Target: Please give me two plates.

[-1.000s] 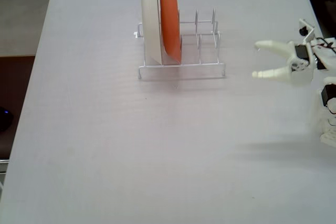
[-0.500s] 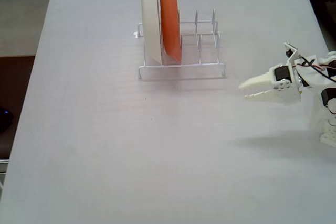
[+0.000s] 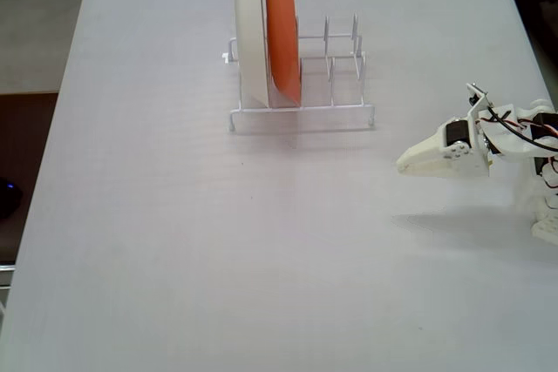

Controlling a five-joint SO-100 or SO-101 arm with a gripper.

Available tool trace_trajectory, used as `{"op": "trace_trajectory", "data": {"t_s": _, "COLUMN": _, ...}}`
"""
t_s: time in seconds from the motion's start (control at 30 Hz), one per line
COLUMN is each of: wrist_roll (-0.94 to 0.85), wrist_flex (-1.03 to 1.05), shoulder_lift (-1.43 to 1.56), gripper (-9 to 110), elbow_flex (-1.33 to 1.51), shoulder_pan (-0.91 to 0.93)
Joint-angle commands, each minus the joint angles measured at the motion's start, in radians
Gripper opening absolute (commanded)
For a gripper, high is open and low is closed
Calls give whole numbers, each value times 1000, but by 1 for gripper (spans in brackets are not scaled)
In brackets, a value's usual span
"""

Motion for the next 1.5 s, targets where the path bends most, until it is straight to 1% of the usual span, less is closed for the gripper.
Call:
{"op": "trace_trajectory", "data": {"t_s": 0.0, "wrist_roll": 2, "wrist_flex": -17, "shoulder_lift": 17, "gripper": 0, "elbow_flex": 6, "shoulder_pan": 11}}
{"op": "trace_trajectory", "data": {"t_s": 0.53, "wrist_roll": 28, "wrist_flex": -18, "shoulder_lift": 17, "gripper": 0, "elbow_flex": 37, "shoulder_pan": 18}}
{"op": "trace_trajectory", "data": {"t_s": 0.73, "wrist_roll": 9, "wrist_flex": -18, "shoulder_lift": 17, "gripper": 0, "elbow_flex": 37, "shoulder_pan": 32}}
{"op": "trace_trajectory", "data": {"t_s": 0.9, "wrist_roll": 17, "wrist_flex": -20, "shoulder_lift": 18, "gripper": 0, "elbow_flex": 37, "shoulder_pan": -18}}
{"op": "trace_trajectory", "data": {"t_s": 1.1, "wrist_roll": 35, "wrist_flex": 71, "shoulder_lift": 18, "gripper": 0, "elbow_flex": 37, "shoulder_pan": -71}}
{"op": "trace_trajectory", "data": {"t_s": 1.47, "wrist_roll": 34, "wrist_flex": 170, "shoulder_lift": 20, "gripper": 0, "elbow_flex": 38, "shoulder_pan": -71}}
